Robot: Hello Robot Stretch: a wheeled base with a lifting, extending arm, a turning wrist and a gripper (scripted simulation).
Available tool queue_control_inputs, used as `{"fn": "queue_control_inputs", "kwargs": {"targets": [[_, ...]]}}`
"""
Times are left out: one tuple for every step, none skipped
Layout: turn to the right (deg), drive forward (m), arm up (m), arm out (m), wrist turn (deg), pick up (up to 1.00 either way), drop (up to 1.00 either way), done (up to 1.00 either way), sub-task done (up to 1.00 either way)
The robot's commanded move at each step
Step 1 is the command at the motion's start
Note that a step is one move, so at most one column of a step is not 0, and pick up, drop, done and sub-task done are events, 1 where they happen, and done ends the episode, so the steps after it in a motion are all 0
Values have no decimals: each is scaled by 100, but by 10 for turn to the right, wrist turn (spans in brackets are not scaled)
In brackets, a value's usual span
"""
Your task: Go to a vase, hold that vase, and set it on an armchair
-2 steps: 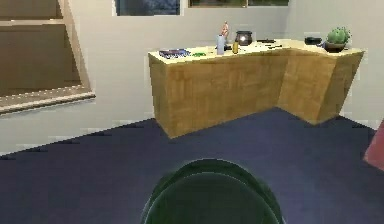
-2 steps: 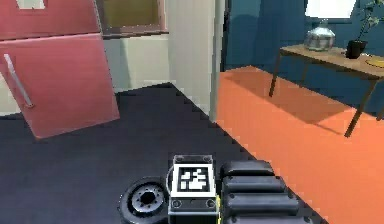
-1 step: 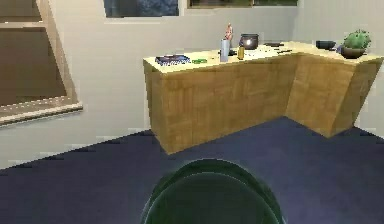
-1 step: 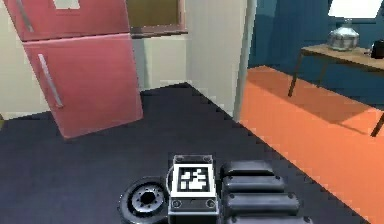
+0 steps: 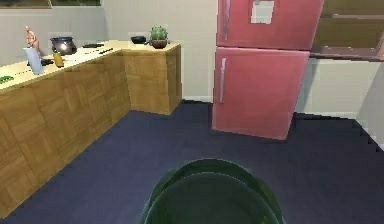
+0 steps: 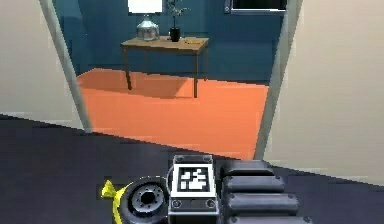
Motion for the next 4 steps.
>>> {"fn": "queue_control_inputs", "kwargs": {"targets": [[120,0,0,0,0,0,0,0,0],[0,65,0,0,0,0,0,0,0],[450,0,0,0,0,0,0,0,0],[0,60,0,0,0,0,0,0,0]]}}
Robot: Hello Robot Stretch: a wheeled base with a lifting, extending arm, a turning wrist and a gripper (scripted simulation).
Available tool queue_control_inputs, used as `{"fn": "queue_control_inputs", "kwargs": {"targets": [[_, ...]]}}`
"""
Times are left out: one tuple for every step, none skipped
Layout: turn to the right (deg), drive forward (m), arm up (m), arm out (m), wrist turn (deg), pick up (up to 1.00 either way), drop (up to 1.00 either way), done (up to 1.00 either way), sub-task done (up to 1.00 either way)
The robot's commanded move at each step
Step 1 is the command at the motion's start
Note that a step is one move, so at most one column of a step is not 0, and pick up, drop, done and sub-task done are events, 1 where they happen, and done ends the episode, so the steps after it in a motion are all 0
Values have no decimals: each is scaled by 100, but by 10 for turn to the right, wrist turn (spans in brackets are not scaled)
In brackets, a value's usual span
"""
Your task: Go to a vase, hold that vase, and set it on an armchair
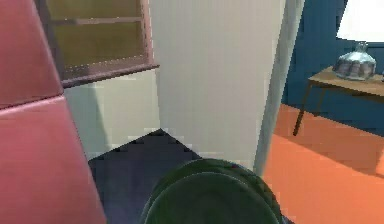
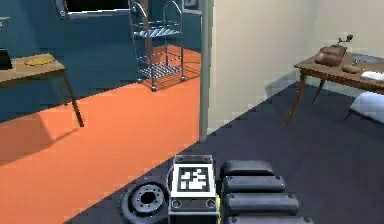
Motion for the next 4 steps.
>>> {"fn": "queue_control_inputs", "kwargs": {"targets": [[390,0,0,0,0,0,0,0,0],[0,85,0,0,0,0,0,0,0],[450,0,0,0,0,0,0,0,0],[270,0,0,0,0,0,0,0,0]]}}
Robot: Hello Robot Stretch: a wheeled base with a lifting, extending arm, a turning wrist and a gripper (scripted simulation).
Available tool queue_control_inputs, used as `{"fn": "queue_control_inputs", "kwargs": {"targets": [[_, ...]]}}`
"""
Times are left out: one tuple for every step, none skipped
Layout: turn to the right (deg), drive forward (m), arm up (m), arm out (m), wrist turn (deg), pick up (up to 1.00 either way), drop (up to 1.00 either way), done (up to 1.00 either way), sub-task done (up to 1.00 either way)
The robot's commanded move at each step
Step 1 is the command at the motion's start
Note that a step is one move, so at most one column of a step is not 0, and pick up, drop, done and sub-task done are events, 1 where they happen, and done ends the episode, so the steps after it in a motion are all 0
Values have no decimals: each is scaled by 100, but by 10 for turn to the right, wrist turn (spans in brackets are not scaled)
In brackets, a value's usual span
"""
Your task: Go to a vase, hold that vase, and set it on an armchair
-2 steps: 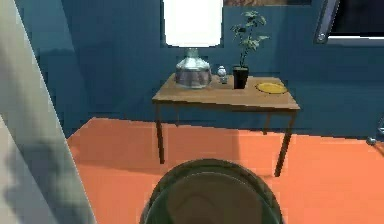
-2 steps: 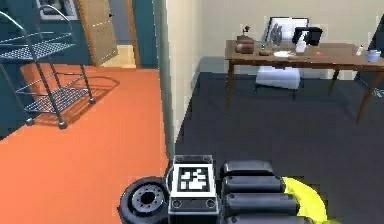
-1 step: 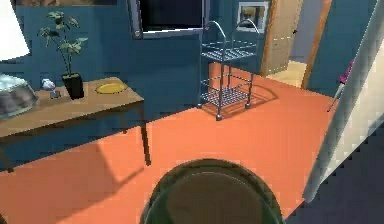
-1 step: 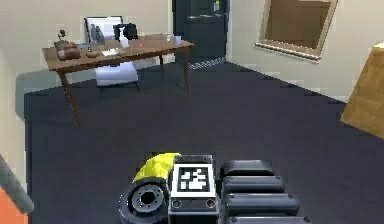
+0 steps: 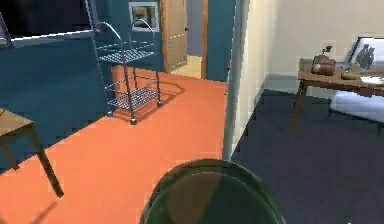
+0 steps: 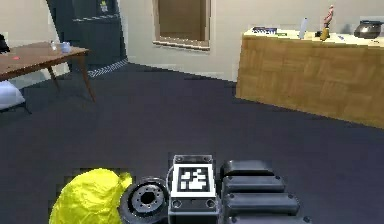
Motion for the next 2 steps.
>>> {"fn": "queue_control_inputs", "kwargs": {"targets": [[0,55,0,0,0,0,0,0,0],[270,0,0,0,0,0,0,0,0]]}}
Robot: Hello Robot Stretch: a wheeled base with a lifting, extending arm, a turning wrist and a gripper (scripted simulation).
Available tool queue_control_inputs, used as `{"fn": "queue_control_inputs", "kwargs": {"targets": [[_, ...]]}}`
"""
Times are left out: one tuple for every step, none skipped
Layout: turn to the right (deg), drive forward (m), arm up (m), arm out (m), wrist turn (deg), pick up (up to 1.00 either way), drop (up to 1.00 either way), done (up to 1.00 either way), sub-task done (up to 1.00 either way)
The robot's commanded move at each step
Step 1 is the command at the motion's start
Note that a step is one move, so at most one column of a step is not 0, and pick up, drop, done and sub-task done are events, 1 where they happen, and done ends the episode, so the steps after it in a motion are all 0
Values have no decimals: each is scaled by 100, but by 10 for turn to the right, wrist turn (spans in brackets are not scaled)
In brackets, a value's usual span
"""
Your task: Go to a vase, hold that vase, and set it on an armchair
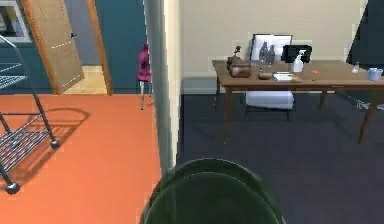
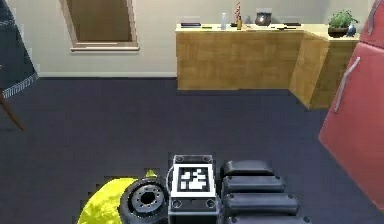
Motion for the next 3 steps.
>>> {"fn": "queue_control_inputs", "kwargs": {"targets": [[0,5,0,0,0,0,0,0,0],[-450,0,0,0,0,0,0,0,0],[0,90,0,0,0,0,0,0,0]]}}
